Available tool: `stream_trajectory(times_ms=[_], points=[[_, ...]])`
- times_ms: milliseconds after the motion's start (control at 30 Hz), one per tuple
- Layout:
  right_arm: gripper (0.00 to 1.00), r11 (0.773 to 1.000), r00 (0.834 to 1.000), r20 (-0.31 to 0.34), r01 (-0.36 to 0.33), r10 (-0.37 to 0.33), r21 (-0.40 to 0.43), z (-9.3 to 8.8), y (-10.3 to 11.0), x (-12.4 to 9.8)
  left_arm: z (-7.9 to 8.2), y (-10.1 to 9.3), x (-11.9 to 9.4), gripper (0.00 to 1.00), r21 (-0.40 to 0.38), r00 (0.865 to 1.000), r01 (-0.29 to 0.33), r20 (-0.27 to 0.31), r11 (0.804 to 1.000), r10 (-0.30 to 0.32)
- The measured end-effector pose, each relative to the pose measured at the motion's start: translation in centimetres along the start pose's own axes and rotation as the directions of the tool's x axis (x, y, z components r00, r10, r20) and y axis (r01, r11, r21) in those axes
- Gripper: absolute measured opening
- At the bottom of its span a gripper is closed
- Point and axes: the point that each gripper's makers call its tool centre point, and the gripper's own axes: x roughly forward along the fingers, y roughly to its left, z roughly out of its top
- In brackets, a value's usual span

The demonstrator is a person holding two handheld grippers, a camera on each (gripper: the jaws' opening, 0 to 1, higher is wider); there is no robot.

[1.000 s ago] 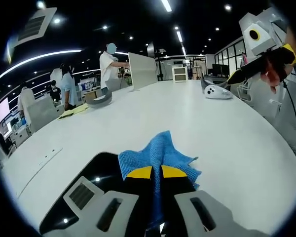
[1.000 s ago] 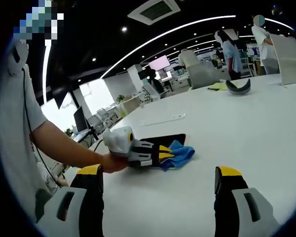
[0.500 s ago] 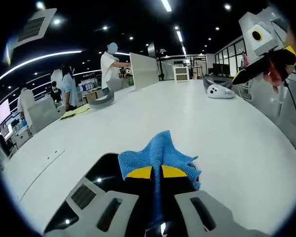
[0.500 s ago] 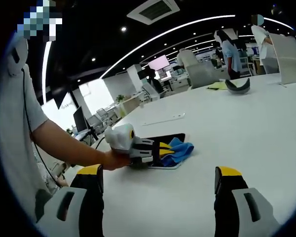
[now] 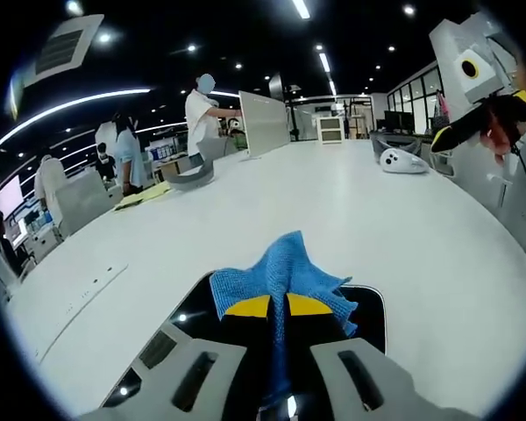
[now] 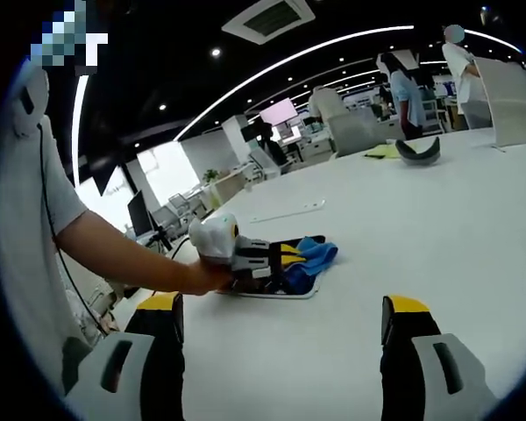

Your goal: Wipe the mirror surface with the cleaning cloth until all visible marks leave the cleaned area.

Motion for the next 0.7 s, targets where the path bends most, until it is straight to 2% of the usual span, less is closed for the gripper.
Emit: stream_trajectory(times_ms=[700], points=[[0.93,1.000,1.000,-0.005,0.005,-0.005,0.005,-0.1,-0.2,-0.1,-0.3,2.7,0.5,0.02,0.011,1.000,-0.025,-0.007,1.000,0.025]])
